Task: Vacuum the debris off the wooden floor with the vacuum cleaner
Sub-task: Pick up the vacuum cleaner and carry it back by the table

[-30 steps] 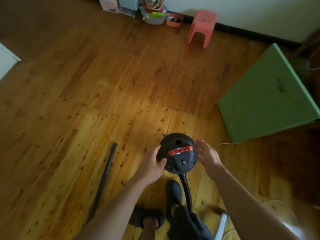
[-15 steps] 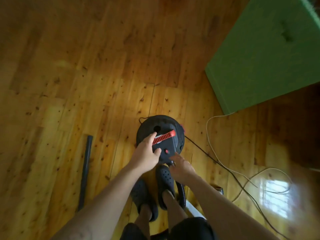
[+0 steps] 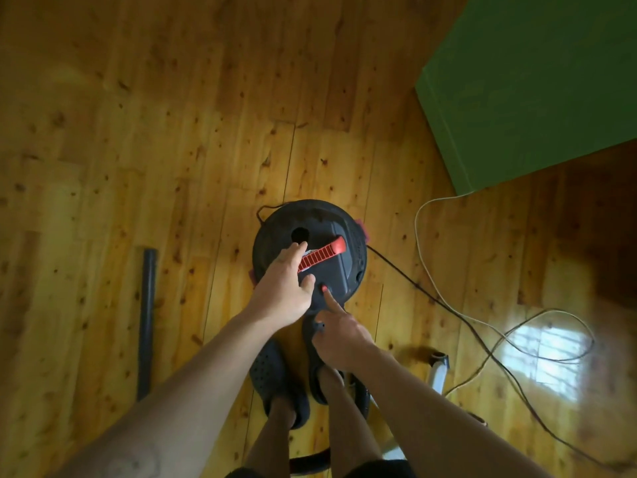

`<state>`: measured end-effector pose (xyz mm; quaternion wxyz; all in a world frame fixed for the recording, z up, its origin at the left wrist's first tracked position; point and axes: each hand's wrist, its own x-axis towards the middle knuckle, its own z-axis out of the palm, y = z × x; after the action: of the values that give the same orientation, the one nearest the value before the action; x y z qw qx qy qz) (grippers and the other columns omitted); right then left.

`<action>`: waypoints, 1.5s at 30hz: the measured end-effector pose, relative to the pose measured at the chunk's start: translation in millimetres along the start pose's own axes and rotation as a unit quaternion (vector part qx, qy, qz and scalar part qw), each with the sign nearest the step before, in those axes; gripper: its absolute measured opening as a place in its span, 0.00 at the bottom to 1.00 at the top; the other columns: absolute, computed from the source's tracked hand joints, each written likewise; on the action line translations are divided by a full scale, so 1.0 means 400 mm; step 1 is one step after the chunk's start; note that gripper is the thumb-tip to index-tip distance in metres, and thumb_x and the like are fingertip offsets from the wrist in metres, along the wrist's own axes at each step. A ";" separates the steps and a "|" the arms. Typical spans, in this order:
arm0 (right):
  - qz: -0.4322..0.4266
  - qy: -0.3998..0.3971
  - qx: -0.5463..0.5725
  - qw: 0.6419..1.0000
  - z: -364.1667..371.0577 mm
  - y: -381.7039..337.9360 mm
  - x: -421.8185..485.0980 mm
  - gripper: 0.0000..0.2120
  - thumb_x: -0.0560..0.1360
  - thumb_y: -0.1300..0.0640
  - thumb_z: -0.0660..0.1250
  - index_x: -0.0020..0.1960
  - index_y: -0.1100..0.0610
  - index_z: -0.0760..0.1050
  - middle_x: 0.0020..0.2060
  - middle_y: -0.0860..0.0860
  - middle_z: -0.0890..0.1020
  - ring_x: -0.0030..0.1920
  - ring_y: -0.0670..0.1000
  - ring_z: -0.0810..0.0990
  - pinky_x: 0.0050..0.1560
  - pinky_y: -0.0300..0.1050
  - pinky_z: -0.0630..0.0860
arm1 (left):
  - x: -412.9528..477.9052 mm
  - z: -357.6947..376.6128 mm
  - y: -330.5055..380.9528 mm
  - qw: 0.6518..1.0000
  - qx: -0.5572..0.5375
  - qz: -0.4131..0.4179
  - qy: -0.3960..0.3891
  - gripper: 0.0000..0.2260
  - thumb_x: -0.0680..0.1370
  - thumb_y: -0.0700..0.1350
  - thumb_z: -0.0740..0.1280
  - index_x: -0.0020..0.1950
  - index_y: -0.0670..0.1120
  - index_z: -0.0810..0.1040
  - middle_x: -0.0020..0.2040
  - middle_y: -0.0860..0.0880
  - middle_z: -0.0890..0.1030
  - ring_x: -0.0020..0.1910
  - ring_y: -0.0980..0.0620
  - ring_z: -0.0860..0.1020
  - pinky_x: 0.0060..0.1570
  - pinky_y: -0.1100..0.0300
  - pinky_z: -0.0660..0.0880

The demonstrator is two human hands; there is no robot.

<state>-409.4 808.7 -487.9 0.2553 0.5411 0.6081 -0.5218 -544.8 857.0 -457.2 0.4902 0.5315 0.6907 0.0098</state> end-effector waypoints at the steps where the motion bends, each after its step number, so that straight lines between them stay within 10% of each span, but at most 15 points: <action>1: -0.002 0.000 -0.009 1.000 0.000 0.000 0.003 0.19 0.81 0.53 0.55 0.71 0.50 0.68 0.79 0.45 0.39 0.66 0.54 0.74 0.53 0.48 0.80 | 0.004 0.005 -0.002 1.000 -0.001 -0.001 -0.001 0.28 0.82 0.47 0.62 0.80 0.50 0.54 0.80 0.50 0.57 0.78 0.50 0.56 0.75 0.54 0.58; 45: -0.003 0.008 -0.057 0.998 -0.012 -0.006 0.051 0.22 0.82 0.54 0.55 0.76 0.50 0.63 0.79 0.47 0.51 0.66 0.54 0.74 0.54 0.48 0.80 | 0.015 0.057 -0.036 0.999 0.018 -0.025 -0.024 0.28 0.81 0.50 0.63 0.79 0.54 0.56 0.78 0.49 0.62 0.77 0.47 0.60 0.72 0.46 0.66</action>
<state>-416.3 821.3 -503.2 0.2794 0.5278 0.6404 -0.4830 -539.2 843.7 -480.6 0.4972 0.5229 0.6918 -0.0280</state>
